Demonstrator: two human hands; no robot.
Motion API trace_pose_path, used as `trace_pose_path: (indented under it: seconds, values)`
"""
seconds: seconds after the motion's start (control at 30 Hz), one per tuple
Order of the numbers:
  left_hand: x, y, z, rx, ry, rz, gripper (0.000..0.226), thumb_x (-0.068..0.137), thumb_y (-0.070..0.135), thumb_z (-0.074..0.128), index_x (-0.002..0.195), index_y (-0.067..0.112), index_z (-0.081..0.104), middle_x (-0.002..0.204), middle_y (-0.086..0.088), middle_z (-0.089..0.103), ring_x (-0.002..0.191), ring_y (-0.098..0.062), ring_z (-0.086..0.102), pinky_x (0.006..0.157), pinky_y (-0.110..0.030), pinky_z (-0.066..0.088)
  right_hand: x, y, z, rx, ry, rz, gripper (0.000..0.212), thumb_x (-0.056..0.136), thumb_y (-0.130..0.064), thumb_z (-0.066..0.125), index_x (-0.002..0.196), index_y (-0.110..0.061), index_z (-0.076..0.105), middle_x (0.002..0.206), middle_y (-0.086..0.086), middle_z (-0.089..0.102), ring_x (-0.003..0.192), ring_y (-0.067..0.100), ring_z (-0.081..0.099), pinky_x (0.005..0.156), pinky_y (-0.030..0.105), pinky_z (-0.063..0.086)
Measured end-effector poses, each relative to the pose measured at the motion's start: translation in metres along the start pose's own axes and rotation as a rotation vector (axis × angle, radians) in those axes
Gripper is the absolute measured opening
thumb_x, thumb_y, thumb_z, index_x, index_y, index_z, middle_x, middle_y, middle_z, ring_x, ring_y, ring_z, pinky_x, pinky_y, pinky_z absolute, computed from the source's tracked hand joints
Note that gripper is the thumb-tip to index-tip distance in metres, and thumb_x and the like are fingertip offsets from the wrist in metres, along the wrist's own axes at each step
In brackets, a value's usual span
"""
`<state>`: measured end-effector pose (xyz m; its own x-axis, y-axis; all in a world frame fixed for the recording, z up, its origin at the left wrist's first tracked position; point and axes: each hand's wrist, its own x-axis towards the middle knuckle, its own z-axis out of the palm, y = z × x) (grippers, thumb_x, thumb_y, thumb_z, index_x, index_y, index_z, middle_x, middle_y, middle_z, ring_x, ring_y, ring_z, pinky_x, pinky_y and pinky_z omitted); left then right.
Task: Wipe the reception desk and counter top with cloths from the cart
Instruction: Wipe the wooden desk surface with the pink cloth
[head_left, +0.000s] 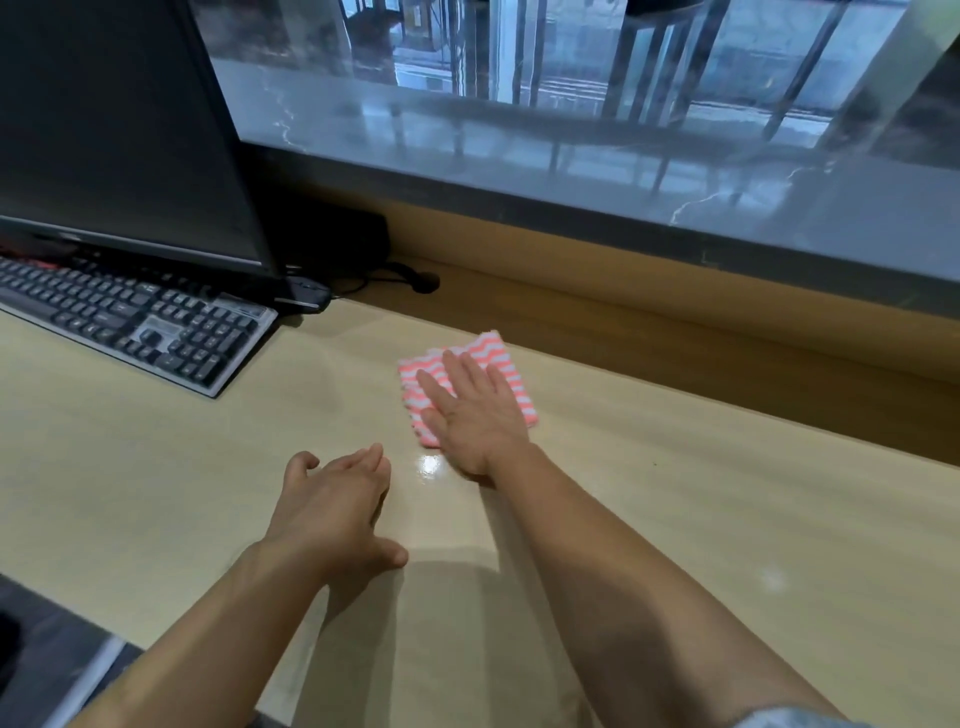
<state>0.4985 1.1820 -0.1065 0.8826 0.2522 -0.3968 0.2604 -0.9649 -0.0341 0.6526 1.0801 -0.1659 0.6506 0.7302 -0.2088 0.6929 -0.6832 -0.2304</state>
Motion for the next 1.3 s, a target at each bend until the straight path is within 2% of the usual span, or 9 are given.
trace_pose_path:
  seconds: [0.33,0.6,0.7,0.77,0.87,0.97,1.07,1.2,1.3]
  values:
    - [0.0,0.002,0.001,-0.016,-0.041,-0.011,0.089,0.07,0.067,0.064,0.143,0.026,0.035,0.162,0.007,0.009,0.146,-0.005,0.012,0.113,-0.04,0.005,-0.09,0.13,-0.018,-0.017,0.072,0.444,0.054,0.103,-0.049,0.016,0.154,-0.039,0.005,0.164,0.0,0.005,0.15,0.023,0.002,0.119,0.04,0.001]
    - [-0.02,-0.01,0.025,-0.123,0.08,0.065,0.082,0.087,0.067,0.046,0.151,0.024,0.016,0.162,0.005,0.0,0.148,-0.006,-0.003,0.116,-0.041,-0.004,-0.077,0.091,-0.014,0.056,0.07,0.669,0.056,0.103,-0.045,0.013,0.155,-0.031,-0.002,0.163,0.007,-0.011,0.149,0.027,-0.013,0.119,0.047,-0.007]
    - [-0.038,-0.022,0.042,-0.134,0.06,0.072,0.092,0.084,0.077,0.032,0.154,0.024,0.005,0.162,0.005,-0.008,0.147,-0.005,-0.008,0.116,-0.04,-0.003,-0.059,0.041,-0.001,0.03,0.074,0.584,0.057,0.103,-0.045,0.013,0.156,-0.031,-0.004,0.162,0.008,-0.016,0.149,0.029,-0.015,0.118,0.048,-0.01]
    - [-0.051,-0.033,0.051,-0.129,0.058,0.067,0.105,0.069,0.085,0.014,0.154,0.026,0.003,0.162,0.007,-0.008,0.147,-0.004,-0.007,0.115,-0.039,-0.002,-0.048,-0.003,0.01,0.016,0.085,0.463,0.056,0.103,-0.046,0.012,0.155,-0.032,-0.004,0.162,0.006,-0.018,0.148,0.028,-0.017,0.118,0.047,-0.012]
    - [-0.066,-0.047,0.057,-0.117,0.057,0.036,0.113,0.056,0.082,0.001,0.154,0.026,0.005,0.162,0.008,-0.005,0.147,-0.005,-0.004,0.112,-0.038,0.002,-0.038,-0.068,0.028,-0.027,0.057,0.244,0.057,0.103,-0.048,0.011,0.155,-0.032,-0.008,0.161,0.006,-0.022,0.147,0.028,-0.021,0.117,0.049,-0.013]
    - [-0.079,-0.052,0.058,-0.085,0.062,0.033,0.104,0.071,0.085,0.02,0.154,0.026,0.004,0.162,0.01,-0.003,0.147,-0.006,0.0,0.108,-0.038,0.008,-0.039,-0.114,0.041,-0.063,-0.008,0.076,0.057,0.103,-0.048,0.01,0.155,-0.032,-0.008,0.16,0.004,-0.024,0.146,0.026,-0.025,0.116,0.048,-0.017]
    - [-0.089,-0.048,0.057,-0.047,0.086,0.05,0.087,0.085,0.07,0.042,0.153,0.025,0.011,0.161,0.012,0.007,0.145,-0.008,0.012,0.103,-0.036,0.014,-0.047,-0.128,0.047,-0.072,-0.028,0.022,0.056,0.104,-0.047,0.011,0.155,-0.033,-0.005,0.16,0.003,-0.023,0.147,0.023,-0.024,0.116,0.046,-0.018]
    - [-0.09,-0.04,0.059,0.03,0.104,0.055,0.081,0.088,0.066,0.042,0.152,0.024,0.016,0.161,0.007,0.01,0.144,-0.012,0.017,0.101,-0.037,0.014,-0.072,-0.103,0.043,-0.024,-0.017,0.043,0.055,0.104,-0.048,0.013,0.154,-0.035,-0.003,0.161,-0.001,-0.02,0.147,0.018,-0.022,0.117,0.041,-0.017]
    - [-0.089,-0.034,0.059,0.088,0.096,0.043,0.073,0.09,0.063,0.041,0.148,0.022,0.023,0.161,0.005,0.013,0.143,-0.014,0.019,0.103,-0.039,0.014,-0.101,-0.062,0.037,0.014,0.026,0.176,0.055,0.103,-0.048,0.014,0.154,-0.036,-0.002,0.161,-0.002,-0.019,0.148,0.018,-0.021,0.119,0.041,-0.013]
